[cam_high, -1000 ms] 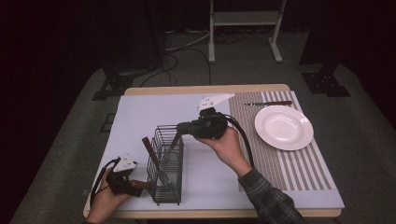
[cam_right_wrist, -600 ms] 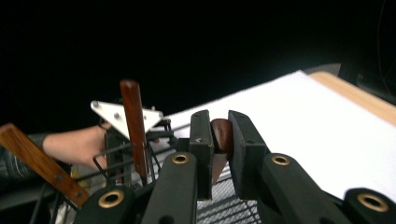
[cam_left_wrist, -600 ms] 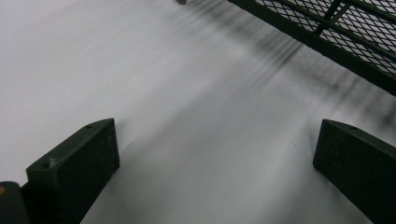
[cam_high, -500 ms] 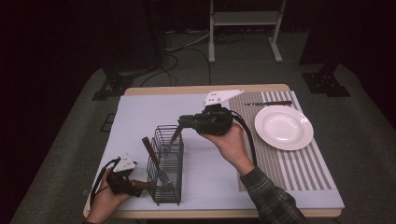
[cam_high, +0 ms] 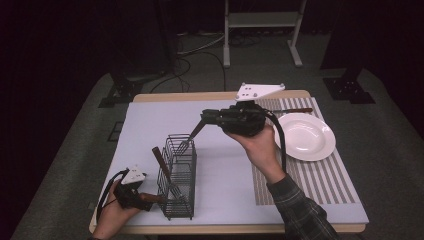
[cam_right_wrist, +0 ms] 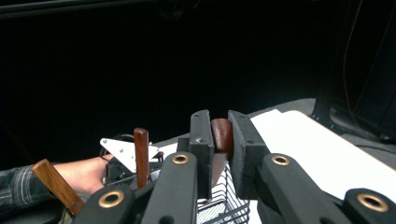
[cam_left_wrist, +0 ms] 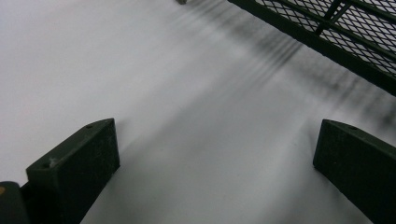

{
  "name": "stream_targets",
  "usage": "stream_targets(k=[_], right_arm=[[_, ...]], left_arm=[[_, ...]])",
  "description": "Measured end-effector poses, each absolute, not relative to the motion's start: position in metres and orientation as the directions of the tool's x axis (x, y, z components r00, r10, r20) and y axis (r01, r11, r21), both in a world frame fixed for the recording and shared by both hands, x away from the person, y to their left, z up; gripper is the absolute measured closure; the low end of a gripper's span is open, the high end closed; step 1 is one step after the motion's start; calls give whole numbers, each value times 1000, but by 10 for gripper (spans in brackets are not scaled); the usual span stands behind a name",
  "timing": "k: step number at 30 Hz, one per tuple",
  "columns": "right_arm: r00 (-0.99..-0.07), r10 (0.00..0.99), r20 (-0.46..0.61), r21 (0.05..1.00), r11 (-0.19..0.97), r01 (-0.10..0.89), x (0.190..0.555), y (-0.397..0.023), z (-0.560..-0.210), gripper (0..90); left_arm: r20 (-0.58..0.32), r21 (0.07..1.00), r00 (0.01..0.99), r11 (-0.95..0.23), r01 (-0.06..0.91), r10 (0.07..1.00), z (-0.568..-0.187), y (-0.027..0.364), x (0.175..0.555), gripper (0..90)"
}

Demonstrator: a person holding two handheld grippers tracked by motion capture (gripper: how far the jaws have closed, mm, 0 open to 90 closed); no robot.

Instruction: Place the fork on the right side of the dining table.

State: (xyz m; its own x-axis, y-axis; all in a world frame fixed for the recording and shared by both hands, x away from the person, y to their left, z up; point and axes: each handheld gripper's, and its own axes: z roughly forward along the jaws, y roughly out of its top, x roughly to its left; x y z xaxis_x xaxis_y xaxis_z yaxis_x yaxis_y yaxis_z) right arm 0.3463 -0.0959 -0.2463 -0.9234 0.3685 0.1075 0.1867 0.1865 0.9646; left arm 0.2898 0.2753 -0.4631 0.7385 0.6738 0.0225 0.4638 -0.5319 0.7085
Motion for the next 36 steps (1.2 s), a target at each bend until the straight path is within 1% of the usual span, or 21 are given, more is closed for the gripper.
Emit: stream_targets(k=[6, 17, 27, 36], right_arm=[[-916, 390, 100, 972, 160, 174, 343, -111, -237, 802], [-898, 429, 102, 978, 122, 170, 337, -138, -231, 802], [-881, 458, 120, 982, 78, 174, 331, -165, -239, 802], [-859, 491, 142, 976, 77, 205, 330, -182, -255, 802]], left_arm=[[23, 708, 739, -533, 463, 673, -463, 275, 290, 0], [24, 707, 740, -535, 463, 672, -463, 275, 290, 0], [24, 707, 740, -535, 463, 673, -463, 275, 290, 0], [24, 707, 740, -535, 463, 672, -463, 275, 290, 0]])
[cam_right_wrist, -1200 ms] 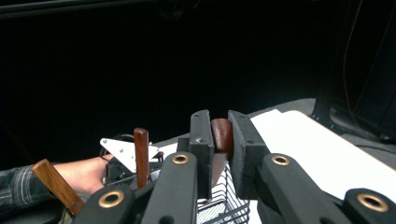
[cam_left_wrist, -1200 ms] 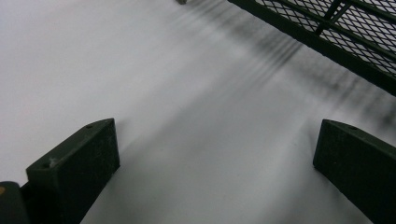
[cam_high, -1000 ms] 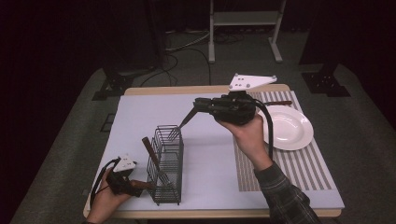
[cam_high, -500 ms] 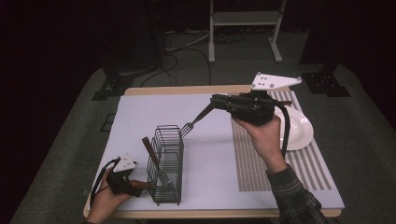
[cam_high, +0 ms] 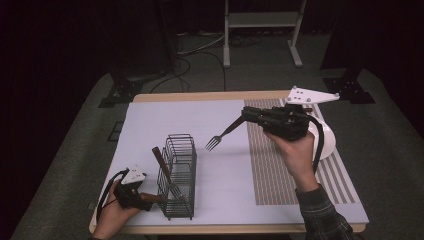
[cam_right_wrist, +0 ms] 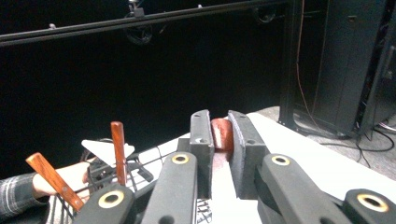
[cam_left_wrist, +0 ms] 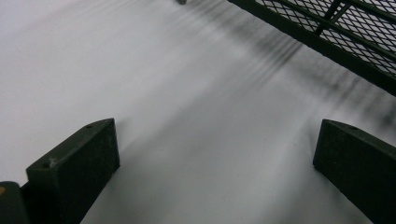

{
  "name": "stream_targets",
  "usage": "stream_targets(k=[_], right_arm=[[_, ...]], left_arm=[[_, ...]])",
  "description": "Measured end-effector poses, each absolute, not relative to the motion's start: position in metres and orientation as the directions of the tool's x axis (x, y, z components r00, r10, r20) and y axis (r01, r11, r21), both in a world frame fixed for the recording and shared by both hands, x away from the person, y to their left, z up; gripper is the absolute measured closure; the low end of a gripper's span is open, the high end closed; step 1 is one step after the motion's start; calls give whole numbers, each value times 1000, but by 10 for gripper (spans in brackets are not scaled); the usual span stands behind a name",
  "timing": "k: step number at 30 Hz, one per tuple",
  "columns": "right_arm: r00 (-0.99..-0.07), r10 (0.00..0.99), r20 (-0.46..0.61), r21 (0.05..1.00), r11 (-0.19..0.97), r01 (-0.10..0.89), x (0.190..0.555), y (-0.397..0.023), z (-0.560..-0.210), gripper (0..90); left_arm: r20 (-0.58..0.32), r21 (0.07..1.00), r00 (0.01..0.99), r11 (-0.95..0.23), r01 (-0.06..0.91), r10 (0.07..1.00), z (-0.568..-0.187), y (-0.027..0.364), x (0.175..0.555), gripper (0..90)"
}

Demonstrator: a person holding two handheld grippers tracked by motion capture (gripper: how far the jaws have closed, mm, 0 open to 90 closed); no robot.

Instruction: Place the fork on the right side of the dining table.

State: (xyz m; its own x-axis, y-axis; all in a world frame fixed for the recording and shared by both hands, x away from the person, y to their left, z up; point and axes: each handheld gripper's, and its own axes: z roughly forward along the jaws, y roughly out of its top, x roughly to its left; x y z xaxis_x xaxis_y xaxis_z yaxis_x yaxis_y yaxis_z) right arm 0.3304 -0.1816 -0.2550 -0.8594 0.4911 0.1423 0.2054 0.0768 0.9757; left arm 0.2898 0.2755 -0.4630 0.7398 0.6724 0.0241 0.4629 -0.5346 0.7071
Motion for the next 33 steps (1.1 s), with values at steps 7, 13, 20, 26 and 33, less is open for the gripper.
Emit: stream_targets(k=[7, 13, 20, 26, 33], right_arm=[[-835, 528, 153, 968, 88, 234, 331, -193, -266, 802], [-808, 562, 177, 959, 86, 270, 330, -207, -276, 802], [-784, 589, 196, 955, 66, 288, 326, -224, -279, 802], [-760, 617, 203, 948, 71, 311, 323, -233, -285, 801], [-730, 638, 243, 932, 55, 359, 324, -244, -293, 801]], left_arm=[[26, 707, 740, -536, 461, 672, -463, 276, 290, 0], [25, 707, 740, -535, 462, 672, -463, 276, 290, 0], [23, 707, 740, -534, 463, 673, -463, 275, 290, 0], [24, 709, 739, -533, 462, 673, -463, 275, 290, 0], [24, 709, 739, -533, 462, 673, -463, 275, 290, 0]])
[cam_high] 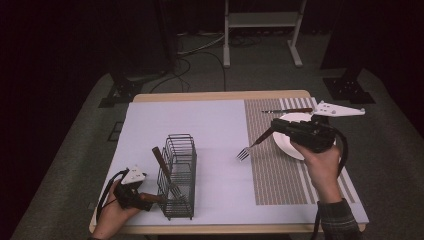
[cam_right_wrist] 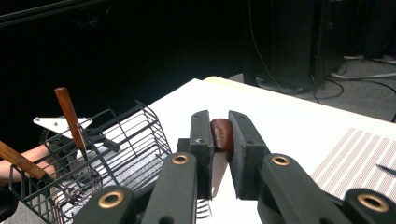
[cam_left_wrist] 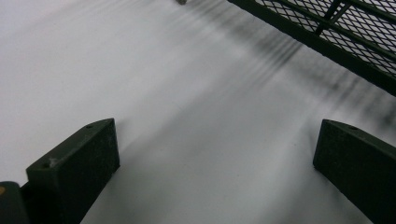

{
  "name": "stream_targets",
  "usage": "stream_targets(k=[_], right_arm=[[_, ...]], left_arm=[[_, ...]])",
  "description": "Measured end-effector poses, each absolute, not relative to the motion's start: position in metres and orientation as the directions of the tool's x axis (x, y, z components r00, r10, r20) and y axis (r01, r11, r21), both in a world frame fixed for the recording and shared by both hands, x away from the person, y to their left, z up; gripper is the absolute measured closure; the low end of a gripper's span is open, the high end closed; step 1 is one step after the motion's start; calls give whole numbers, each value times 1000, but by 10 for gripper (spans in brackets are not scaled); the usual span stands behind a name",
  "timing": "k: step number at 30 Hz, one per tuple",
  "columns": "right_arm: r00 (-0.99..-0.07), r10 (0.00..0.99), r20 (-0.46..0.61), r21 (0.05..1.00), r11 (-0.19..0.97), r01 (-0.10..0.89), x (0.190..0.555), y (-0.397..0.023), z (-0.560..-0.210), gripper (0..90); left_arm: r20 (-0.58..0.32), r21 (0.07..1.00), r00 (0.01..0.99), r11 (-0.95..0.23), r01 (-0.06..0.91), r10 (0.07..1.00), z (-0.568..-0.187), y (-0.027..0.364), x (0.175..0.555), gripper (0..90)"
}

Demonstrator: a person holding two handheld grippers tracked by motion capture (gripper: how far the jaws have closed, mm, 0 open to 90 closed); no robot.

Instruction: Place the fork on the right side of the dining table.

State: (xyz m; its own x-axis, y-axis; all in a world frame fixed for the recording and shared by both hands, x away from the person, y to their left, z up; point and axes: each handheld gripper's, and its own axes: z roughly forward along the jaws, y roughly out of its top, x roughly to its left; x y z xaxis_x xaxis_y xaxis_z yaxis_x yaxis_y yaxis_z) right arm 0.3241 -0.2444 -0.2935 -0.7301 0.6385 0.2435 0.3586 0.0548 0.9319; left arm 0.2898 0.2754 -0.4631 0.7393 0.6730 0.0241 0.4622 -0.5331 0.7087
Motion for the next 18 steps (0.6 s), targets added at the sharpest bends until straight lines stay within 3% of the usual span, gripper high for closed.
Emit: stream_targets(k=[18], right_arm=[[-648, 717, 257, 918, 27, 395, 307, -292, -306, 801]], left_arm=[[24, 709, 739, -533, 462, 673, -463, 275, 290, 0]])
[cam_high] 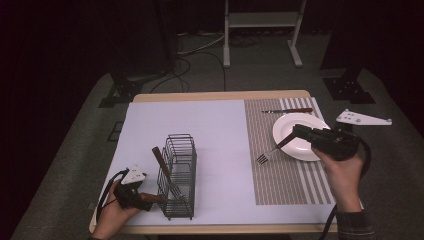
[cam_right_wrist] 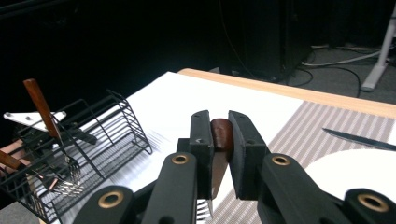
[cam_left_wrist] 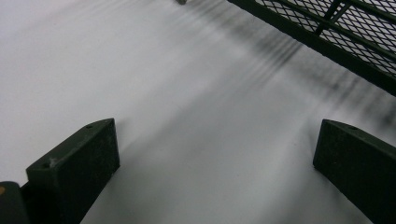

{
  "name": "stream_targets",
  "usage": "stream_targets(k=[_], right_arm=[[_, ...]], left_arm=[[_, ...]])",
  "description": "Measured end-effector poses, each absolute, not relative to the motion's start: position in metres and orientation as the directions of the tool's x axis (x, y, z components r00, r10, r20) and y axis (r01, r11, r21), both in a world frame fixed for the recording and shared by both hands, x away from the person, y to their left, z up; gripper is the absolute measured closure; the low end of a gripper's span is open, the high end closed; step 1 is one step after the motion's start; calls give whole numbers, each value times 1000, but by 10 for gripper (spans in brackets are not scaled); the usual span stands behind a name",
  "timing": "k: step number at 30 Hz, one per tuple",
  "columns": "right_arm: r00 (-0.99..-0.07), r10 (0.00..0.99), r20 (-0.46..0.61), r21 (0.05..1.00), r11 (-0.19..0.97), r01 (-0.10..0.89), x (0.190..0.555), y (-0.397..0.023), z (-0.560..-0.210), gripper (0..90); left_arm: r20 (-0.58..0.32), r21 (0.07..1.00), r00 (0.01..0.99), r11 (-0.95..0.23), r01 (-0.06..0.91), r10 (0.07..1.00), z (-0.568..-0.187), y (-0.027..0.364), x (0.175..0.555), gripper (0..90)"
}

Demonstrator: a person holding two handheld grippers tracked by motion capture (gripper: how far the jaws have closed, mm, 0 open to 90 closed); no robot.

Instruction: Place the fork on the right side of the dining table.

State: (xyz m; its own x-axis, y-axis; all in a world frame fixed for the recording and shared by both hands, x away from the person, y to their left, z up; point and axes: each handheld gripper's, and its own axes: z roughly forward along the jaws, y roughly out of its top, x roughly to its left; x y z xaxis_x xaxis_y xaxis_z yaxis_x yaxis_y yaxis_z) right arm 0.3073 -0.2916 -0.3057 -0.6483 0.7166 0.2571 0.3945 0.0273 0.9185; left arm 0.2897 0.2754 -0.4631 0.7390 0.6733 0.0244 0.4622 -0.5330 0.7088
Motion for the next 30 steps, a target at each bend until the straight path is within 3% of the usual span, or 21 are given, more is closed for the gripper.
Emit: stream_targets(k=[30], right_arm=[[-544, 805, 238, 895, 36, 445, 293, -324, -332, 800]], left_arm=[[25, 709, 739, -533, 462, 673, -463, 275, 290, 0]])
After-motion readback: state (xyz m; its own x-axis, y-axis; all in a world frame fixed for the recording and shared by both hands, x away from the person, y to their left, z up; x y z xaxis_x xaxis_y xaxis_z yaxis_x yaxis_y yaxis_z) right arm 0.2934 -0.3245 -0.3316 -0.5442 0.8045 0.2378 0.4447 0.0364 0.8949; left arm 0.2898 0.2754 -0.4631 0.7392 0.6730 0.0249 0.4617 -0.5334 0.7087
